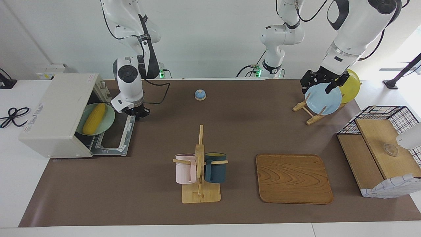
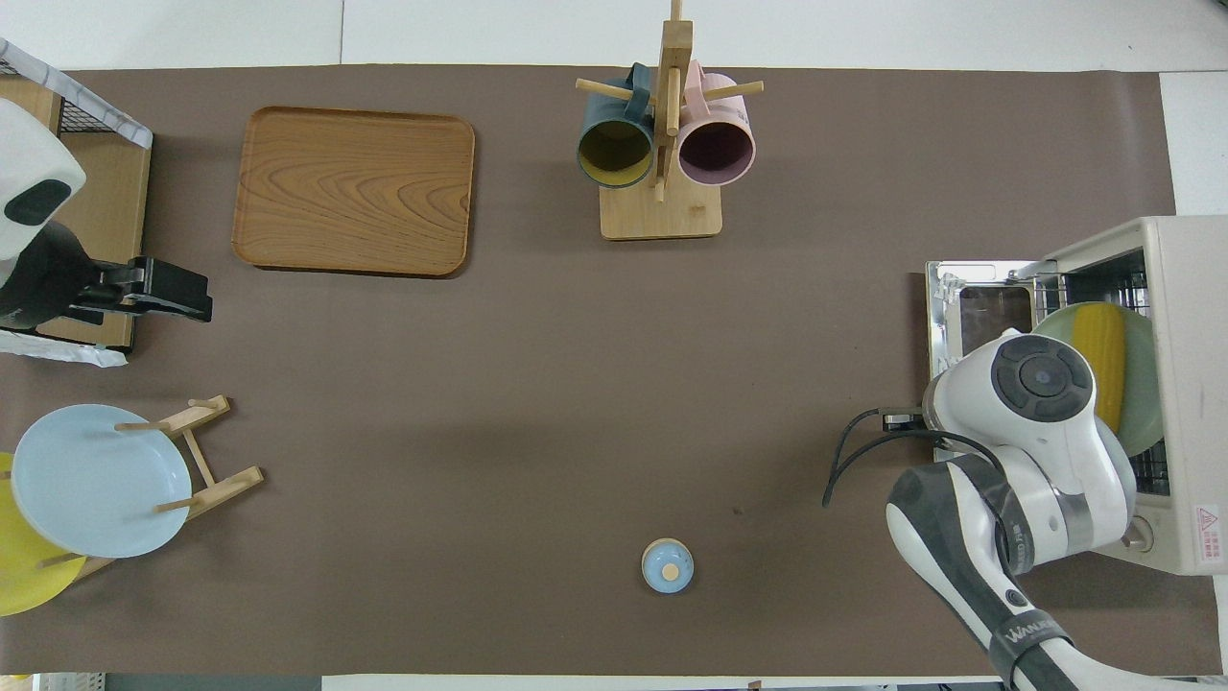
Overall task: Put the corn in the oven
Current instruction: 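Release the plate and push the oven door shut with the right gripper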
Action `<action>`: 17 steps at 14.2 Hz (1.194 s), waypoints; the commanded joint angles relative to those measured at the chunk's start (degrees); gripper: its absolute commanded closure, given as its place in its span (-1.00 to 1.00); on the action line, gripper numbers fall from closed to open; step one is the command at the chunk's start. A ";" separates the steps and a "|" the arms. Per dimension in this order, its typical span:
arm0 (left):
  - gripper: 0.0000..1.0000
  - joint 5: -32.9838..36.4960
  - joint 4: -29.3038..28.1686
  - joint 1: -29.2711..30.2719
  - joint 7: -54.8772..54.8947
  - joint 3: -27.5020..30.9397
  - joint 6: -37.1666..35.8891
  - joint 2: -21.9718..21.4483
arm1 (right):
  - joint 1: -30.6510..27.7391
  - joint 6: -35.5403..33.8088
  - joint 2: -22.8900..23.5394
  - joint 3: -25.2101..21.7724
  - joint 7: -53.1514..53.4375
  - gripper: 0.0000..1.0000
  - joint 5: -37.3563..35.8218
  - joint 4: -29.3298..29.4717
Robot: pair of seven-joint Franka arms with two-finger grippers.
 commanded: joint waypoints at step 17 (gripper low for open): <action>-1.00 0.70 -0.62 1.06 -0.13 -0.84 -0.40 -0.61 | -1.51 -7.97 -0.79 0.21 -1.62 1.00 -5.90 4.71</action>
